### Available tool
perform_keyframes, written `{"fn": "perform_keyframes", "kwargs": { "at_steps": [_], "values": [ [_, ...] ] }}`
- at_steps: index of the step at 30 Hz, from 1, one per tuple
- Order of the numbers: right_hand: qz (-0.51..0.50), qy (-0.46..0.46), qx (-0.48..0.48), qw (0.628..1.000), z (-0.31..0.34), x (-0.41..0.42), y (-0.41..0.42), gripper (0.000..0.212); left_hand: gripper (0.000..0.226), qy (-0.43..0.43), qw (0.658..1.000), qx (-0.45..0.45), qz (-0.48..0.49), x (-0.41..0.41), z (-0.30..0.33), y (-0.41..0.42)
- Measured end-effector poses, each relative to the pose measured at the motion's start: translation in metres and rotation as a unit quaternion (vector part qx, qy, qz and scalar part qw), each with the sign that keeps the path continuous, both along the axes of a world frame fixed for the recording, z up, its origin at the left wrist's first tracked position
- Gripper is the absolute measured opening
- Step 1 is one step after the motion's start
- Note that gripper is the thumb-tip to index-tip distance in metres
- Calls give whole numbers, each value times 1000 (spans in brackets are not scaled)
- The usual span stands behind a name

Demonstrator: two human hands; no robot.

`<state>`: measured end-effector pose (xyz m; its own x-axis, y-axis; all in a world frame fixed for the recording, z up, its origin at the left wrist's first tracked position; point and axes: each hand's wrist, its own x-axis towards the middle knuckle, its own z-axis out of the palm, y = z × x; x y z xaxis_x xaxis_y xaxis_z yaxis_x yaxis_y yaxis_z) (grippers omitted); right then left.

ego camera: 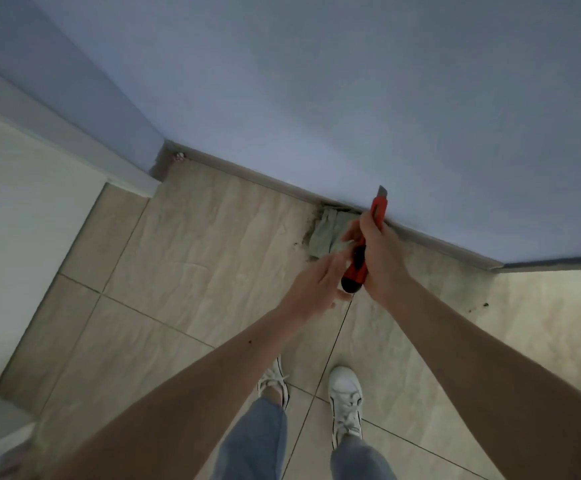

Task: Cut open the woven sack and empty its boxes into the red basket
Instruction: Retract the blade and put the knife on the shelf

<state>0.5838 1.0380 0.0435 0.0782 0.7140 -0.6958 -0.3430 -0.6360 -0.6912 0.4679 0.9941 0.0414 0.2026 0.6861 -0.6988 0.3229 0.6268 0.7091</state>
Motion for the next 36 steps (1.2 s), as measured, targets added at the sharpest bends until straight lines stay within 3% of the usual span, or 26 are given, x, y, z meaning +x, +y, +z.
{"fn": "perform_keyframes", "kwargs": {
  "at_steps": [4, 9, 14, 19, 36],
  "values": [
    [22, -1, -1, 1000, 41, -24, -11, 30, 30, -55, 995, -27, 84, -18, 43, -20],
    [175, -100, 20, 979, 81, -52, -34, 30, 1, -61, 982, 18, 178, -50, 83, -57],
    [303, -128, 35, 944, 113, -91, -69, 28, 10, -107, 947, 11, 304, -94, 105, -112],
    [401, -158, 40, 902, 131, -139, -118, 24, 21, -94, 918, 4, 386, -139, 114, -186],
    [590, -118, -24, 798, 131, -319, -364, 18, 23, -19, 815, -4, 579, -279, 125, -506]
  ]
}}
